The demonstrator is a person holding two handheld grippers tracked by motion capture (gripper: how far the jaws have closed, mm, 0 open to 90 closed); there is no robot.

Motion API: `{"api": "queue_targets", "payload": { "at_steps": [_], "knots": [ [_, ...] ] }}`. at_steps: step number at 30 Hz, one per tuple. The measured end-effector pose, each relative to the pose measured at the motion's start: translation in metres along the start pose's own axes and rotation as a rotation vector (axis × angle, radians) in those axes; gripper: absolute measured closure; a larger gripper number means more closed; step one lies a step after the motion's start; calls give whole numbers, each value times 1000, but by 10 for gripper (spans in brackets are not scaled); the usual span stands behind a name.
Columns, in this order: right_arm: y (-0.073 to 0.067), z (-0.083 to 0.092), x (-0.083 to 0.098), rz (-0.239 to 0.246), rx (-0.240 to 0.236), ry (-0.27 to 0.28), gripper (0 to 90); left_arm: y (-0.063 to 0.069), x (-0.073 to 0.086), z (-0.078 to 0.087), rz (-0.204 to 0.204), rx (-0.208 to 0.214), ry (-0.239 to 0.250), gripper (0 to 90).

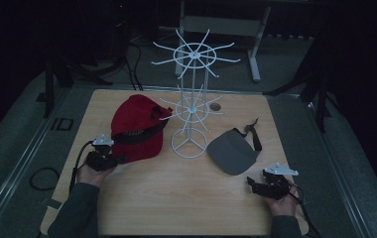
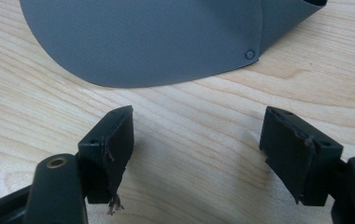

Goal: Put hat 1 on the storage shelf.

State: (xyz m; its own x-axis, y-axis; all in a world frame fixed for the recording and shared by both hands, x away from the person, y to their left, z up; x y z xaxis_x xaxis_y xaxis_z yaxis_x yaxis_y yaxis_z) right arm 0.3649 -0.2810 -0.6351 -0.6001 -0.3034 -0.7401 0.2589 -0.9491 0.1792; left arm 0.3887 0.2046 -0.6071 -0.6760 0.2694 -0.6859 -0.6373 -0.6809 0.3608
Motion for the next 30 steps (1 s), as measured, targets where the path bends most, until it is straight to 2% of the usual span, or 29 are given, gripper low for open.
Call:
{"api": "queue_targets", "payload": {
  "at_steps": [5, 10, 17, 30],
  "knots": [
    [0, 0, 0, 0, 0, 0, 261, -3, -1, 4, 6, -12, 18, 860],
    [0, 0, 0, 0, 0, 0, 261, -5, -6, 12, 16, -32, 58, 861],
    [0, 0, 0, -1, 0, 0, 261, -7, -15, 23, 23, -38, 106, 861],
    [0, 0, 0, -1, 0, -1, 261, -8, -31, 46, 13, -67, 158, 860]
  ]
}}
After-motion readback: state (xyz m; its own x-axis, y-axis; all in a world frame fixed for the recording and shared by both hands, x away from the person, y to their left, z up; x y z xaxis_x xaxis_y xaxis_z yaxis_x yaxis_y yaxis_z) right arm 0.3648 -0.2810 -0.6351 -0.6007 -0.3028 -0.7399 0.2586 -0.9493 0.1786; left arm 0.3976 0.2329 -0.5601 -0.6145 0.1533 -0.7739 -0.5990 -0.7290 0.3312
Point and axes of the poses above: each handheld gripper's, and its own axes: z roughly backward along the jaws, x roughly out of its underside, y roughly to its right, the point moved 10 cm from there along -z, roughly forward along the jaws, and after that the axes turned 15 degrees about x, right-handed, at the moved point
